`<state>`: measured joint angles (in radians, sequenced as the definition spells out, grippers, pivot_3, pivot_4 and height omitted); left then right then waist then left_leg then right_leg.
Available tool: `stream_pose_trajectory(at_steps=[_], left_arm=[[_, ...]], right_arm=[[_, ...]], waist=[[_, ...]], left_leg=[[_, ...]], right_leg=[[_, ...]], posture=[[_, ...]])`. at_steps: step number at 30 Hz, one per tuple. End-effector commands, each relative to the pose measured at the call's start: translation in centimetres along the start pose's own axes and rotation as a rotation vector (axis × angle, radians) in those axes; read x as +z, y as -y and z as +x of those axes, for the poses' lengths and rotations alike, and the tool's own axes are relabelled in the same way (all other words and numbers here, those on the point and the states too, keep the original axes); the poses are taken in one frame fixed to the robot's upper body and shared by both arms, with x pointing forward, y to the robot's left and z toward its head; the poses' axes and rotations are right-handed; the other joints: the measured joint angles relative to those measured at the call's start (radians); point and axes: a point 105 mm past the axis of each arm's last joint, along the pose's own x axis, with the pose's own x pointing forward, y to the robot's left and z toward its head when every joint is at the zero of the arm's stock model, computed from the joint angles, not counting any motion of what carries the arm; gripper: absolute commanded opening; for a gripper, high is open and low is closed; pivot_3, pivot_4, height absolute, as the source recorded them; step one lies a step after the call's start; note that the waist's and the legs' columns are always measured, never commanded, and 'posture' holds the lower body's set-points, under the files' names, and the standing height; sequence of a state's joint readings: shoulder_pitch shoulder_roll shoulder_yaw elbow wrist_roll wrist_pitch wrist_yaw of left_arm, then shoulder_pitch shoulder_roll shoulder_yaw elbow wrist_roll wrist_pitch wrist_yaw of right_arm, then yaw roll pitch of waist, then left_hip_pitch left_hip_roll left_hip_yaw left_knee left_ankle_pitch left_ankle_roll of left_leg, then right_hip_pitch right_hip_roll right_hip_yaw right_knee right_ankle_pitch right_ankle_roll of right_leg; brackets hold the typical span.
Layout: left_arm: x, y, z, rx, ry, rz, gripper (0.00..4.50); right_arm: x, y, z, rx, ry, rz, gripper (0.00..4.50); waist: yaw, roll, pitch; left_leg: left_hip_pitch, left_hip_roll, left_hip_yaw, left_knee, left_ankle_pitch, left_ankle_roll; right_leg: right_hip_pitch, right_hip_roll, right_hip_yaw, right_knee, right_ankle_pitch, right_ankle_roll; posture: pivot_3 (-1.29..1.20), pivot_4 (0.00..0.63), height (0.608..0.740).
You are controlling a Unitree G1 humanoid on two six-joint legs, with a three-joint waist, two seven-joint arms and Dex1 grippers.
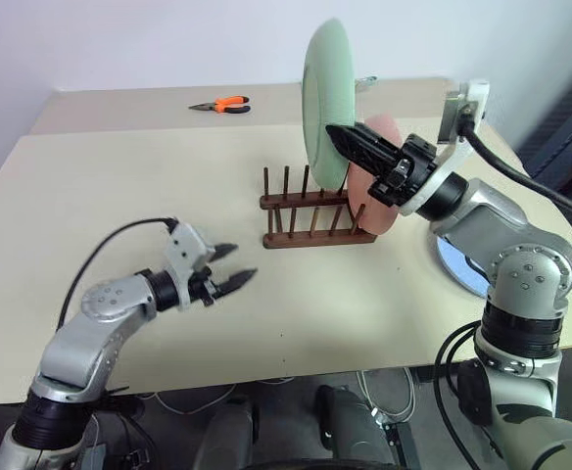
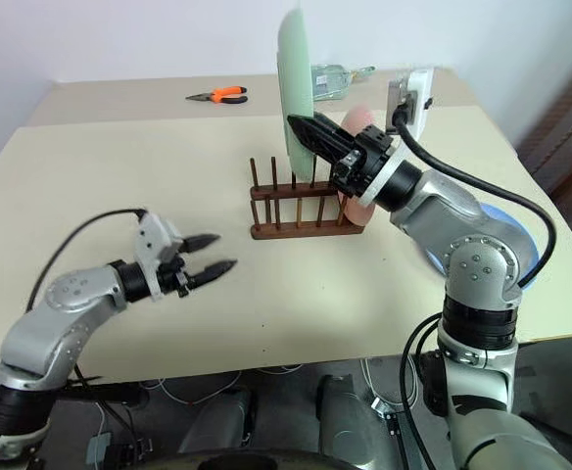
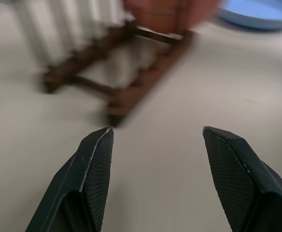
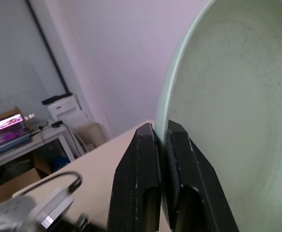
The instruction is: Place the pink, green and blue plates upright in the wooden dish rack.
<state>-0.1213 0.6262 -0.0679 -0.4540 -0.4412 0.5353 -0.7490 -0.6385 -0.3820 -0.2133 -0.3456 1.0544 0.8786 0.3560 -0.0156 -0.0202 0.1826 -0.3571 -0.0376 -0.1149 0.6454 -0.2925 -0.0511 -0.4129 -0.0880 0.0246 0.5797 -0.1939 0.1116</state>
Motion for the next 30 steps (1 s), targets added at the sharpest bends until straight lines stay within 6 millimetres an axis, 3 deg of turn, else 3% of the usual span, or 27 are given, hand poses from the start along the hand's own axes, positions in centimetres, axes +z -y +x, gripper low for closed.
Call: stream_pose_trajectory(at_steps=[1, 11, 14, 17, 21, 25, 28, 30], left_arm=[[1.3, 2.1, 0.9, -0.092, 0.038, 0.047, 2.99], [2.4, 2.0, 1.7, -0.081, 0.062, 0.058, 2.99], [2.7, 1.8, 1.6, -0.075, 0.058, 0.064, 3.09], [2.8, 1.7, 1.6, -0.072, 0.056, 0.063, 3.09], [2.7, 1.9, 1.7, -0.076, 0.054, 0.055, 3.09], [2.2, 2.1, 1.8, -0.09, 0.047, 0.051, 3.09], [1.9, 2.1, 2.1, -0.106, 0.04, 0.055, 3.09], [1.7, 2.1, 2.2, -0.122, 0.03, 0.07, 3.09]], right_arm=[[0.1, 0.8, 0.0, -0.038, -0.004, -0.001, 0.0], [-0.7, 2.1, -0.1, -0.055, -0.054, 0.08, 0.0], [-0.6, 2.2, 0.0, -0.058, -0.064, 0.049, 0.98], [0.0, 2.4, 0.2, -0.085, -0.074, -0.107, 2.29], [0.2, 2.8, -0.1, -0.099, -0.14, -0.314, 2.29], [2.2, 2.1, -1.6, -0.066, -0.172, -0.562, 2.29], [4.1, 1.3, -3.5, -0.034, -0.185, -0.622, 2.29], [5.2, 1.4, -6.3, -0.048, -0.234, -0.547, 2.55]], waist=[[0.002, 0.0, 0.0], [0.0, 0.0, 0.0], [0.0, 0.0, 0.0], [0.001, 0.0, 0.0], [0.001, 0.0, 0.0], [0.002, 0.0, 0.0], [0.005, 0.0, 0.0], [0.01, -0.001, 0.0]], left_leg=[[0.0, 0.0, 0.0, 0.0, 0.0, 0.0], [0.0, 0.0, 0.0, 0.001, 0.0, 0.0], [0.0, 0.0, 0.0, 0.001, 0.0, 0.0], [0.0, 0.0, 0.0, 0.001, 0.0, 0.0], [0.0, 0.0, 0.0, 0.001, 0.0, 0.0], [0.0, 0.0, 0.0, 0.001, 0.0, 0.0], [0.0, 0.0, 0.0, 0.001, 0.0, 0.001], [0.0, 0.0, 0.0, 0.001, 0.0, 0.001]], right_leg=[[0.0, 0.0, 0.0, 0.0, 0.0, 0.0], [0.001, 0.001, 0.0, 0.0, 0.0, 0.0], [0.001, 0.001, 0.0, 0.0, 0.0, 0.0], [0.001, 0.001, 0.0, 0.0, 0.0, 0.001], [0.001, 0.0, 0.0, 0.0, 0.0, 0.001], [0.001, 0.0, 0.0, 0.0, 0.0, 0.001], [0.001, 0.0, 0.0, -0.001, -0.001, 0.002], [0.002, 0.0, 0.0, -0.001, -0.001, 0.002]], posture=[[0.0, 0.15, 0.74], [0.0, 0.15, 0.74], [0.0, 0.15, 0.74], [0.0, 0.15, 0.74], [0.0, 0.15, 0.74], [0.0, 0.15, 0.74], [0.0, 0.15, 0.74], [0.0, 0.15, 0.74]])
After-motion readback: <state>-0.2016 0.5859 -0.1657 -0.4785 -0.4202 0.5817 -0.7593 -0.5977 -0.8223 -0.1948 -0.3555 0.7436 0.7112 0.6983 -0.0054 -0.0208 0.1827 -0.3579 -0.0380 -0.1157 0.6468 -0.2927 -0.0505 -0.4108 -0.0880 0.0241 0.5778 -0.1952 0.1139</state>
